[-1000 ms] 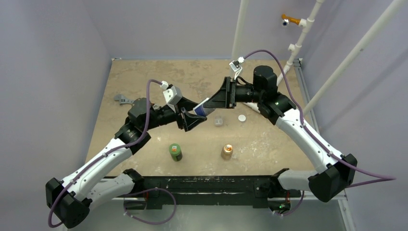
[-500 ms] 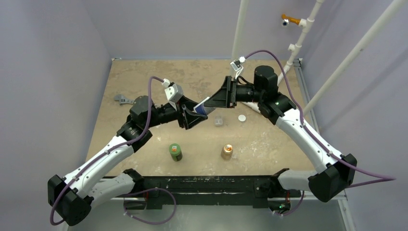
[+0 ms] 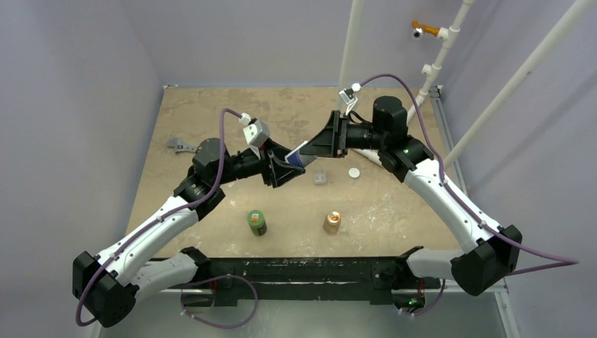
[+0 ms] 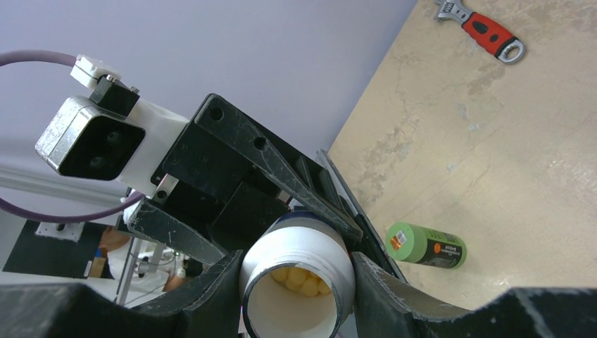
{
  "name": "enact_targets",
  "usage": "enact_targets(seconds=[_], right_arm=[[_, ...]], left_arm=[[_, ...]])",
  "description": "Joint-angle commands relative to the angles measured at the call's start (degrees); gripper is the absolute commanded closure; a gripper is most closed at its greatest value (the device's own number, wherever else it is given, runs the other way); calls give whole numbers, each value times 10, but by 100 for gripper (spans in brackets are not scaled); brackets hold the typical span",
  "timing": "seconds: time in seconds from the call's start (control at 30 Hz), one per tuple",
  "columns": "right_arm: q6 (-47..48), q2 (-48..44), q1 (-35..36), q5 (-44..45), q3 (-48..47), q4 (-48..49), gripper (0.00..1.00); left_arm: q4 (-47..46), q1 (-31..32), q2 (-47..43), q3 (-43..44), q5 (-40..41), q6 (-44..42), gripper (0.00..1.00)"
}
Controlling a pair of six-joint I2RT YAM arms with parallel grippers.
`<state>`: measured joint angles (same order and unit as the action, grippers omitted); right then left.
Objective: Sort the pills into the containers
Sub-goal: Pour the pill into the pill container.
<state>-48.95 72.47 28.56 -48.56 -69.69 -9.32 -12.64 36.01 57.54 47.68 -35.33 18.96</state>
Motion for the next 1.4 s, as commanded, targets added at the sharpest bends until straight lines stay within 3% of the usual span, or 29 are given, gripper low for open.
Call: enact_targets(seconds=[0.0,0.1,0.23,0.33,0.6,0.77,1.0,1.17,1.37], right_arm=[[8,-7,7,4,6,25,100],[16,-4,6,14,2,13,96],[31,-4,7,33,-7,-6,50],[41,-3,7,45,-15,-20,29],[71,-11,5,116,-39,-63,10],[97,-35,-15,205,-51,-109,7],[148,-41,-31,399,-30,-167,9],[166,-10,-30,452,31,-127,24],[196,53,-29,485,71,-76,43]], left_arm=[[-50,2,3,21,-7,21,100],[-47,2,-1,16,-1,13,100],[-44,2,-10,2,18,-5,100],[-41,3,-17,-10,29,-24,100],[-58,3,-21,-45,70,-38,100],[-64,3,-12,-61,113,-40,100],[-115,3,4,-103,181,-53,100],[-177,3,26,-133,198,-75,100],[-179,2,42,-136,187,-116,100]])
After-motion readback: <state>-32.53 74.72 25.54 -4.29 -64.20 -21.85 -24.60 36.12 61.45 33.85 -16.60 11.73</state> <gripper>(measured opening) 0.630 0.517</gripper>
